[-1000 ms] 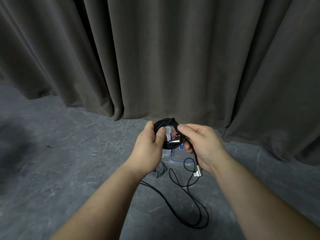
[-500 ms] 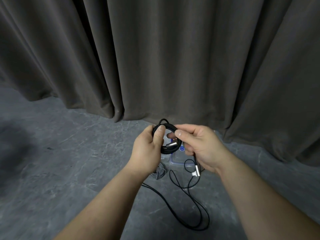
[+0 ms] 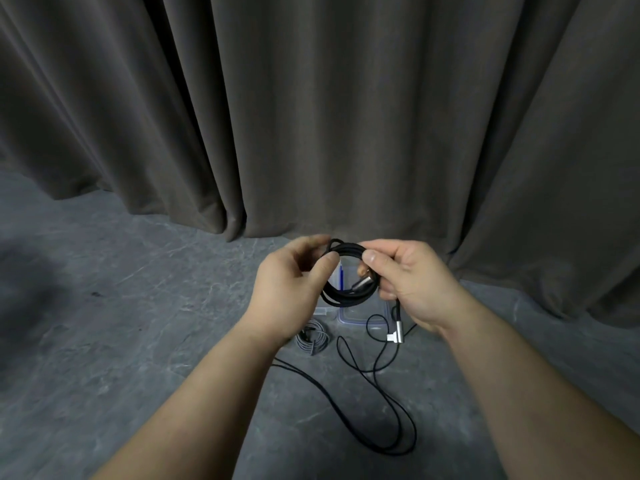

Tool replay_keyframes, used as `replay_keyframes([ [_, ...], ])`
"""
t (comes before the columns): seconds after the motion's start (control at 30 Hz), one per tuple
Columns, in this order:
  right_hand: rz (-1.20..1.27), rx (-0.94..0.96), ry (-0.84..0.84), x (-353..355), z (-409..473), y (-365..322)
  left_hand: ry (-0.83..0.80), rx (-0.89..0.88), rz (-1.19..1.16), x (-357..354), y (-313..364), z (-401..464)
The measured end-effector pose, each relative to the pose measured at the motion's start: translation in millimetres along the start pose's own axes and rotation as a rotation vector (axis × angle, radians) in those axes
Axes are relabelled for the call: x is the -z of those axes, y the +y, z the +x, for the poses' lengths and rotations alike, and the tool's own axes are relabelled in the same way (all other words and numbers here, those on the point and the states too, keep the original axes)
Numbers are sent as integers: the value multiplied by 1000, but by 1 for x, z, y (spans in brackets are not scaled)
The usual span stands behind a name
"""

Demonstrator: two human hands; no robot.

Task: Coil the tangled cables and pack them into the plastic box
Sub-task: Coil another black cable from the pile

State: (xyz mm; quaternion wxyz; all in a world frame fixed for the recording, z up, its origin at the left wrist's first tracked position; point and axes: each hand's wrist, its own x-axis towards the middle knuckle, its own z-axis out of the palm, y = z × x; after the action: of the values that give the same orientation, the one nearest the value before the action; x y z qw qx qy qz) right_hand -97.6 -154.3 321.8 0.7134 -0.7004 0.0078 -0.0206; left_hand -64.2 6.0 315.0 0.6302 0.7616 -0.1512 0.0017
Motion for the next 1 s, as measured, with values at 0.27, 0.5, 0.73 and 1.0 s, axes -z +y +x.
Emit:
replay_keyframes([
  [0.27,-164,87,11,1,-1,2,-91,174,-265,2,7,0],
  [0.5,-179,99,24,3,2,7,-180,314,-487,3,13,1],
  [0.73,-220,99,45,-1,0,1,-148,94,25,3,7,-1],
  [1.0,-99,-20,158,3,4,1,36,152,-201,2,3,2],
])
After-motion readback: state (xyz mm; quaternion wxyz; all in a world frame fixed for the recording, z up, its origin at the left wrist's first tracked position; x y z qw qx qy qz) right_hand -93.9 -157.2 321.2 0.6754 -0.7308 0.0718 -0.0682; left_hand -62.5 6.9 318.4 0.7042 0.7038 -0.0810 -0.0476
